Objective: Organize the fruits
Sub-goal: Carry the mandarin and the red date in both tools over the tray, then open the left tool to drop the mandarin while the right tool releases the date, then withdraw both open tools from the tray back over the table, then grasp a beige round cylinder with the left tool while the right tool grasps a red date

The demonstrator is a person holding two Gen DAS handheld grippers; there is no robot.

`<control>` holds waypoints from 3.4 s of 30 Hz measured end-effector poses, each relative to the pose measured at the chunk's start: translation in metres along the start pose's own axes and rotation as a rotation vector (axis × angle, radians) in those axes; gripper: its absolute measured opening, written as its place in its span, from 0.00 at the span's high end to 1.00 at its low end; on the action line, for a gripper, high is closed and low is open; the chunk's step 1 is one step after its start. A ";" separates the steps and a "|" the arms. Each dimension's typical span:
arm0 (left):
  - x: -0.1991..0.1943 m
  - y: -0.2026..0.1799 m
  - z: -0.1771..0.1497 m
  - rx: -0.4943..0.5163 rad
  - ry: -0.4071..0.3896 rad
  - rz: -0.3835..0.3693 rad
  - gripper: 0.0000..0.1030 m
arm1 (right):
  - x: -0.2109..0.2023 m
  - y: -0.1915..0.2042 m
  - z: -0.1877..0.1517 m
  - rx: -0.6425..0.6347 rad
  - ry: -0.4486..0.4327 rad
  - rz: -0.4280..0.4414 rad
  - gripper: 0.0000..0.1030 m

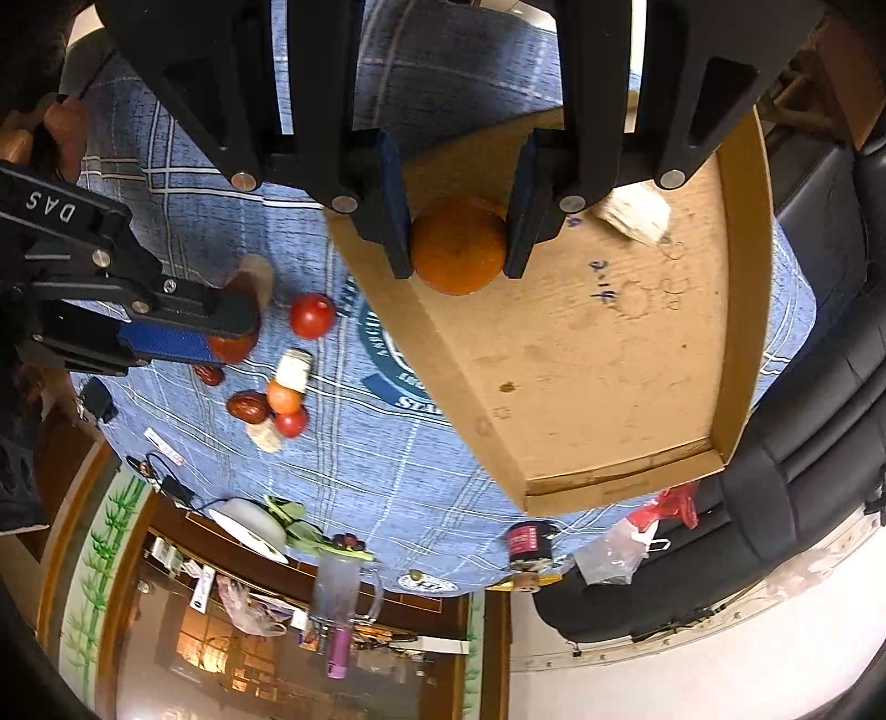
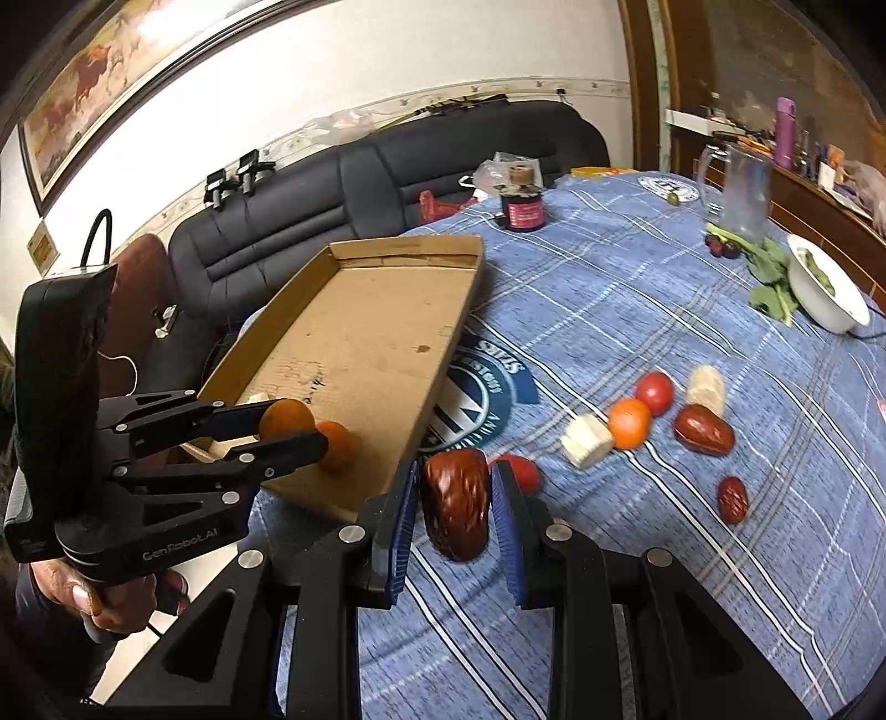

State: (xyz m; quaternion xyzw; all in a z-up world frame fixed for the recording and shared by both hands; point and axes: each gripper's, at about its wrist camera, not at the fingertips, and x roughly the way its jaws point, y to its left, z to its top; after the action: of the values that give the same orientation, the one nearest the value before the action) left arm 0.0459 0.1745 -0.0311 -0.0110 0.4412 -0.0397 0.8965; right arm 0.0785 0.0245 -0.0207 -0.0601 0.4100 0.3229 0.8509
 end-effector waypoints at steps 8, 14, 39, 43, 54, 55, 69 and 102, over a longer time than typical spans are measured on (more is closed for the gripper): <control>-0.001 0.040 0.010 -0.063 -0.018 0.043 0.71 | 0.027 0.018 0.022 -0.035 0.003 0.039 0.75; 0.005 0.073 0.016 -0.120 -0.015 0.089 0.71 | 0.051 0.045 0.041 -0.089 0.011 0.097 0.75; 0.050 0.091 0.012 -0.149 0.108 0.128 0.62 | 0.131 0.055 0.047 -0.081 0.146 0.152 0.72; 0.044 0.092 0.012 -0.166 0.099 0.132 0.39 | 0.123 0.053 0.046 -0.066 0.134 0.165 0.71; 0.017 0.067 0.015 -0.135 0.044 0.120 0.39 | 0.056 0.031 0.031 -0.025 0.050 0.125 0.68; 0.016 0.061 0.016 -0.124 0.040 0.115 0.39 | 0.051 0.027 0.029 -0.019 0.046 0.114 0.68; 0.002 0.002 0.018 -0.027 0.022 0.043 0.39 | -0.016 -0.039 -0.015 0.098 -0.001 -0.011 0.62; 0.038 -0.115 0.005 0.113 0.131 -0.155 0.40 | -0.031 -0.123 -0.055 0.206 0.017 -0.144 0.61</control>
State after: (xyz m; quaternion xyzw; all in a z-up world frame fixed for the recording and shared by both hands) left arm 0.0659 0.0571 -0.0518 0.0079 0.4939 -0.1344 0.8590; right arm 0.1020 -0.1078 -0.0542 -0.0045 0.4429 0.2167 0.8700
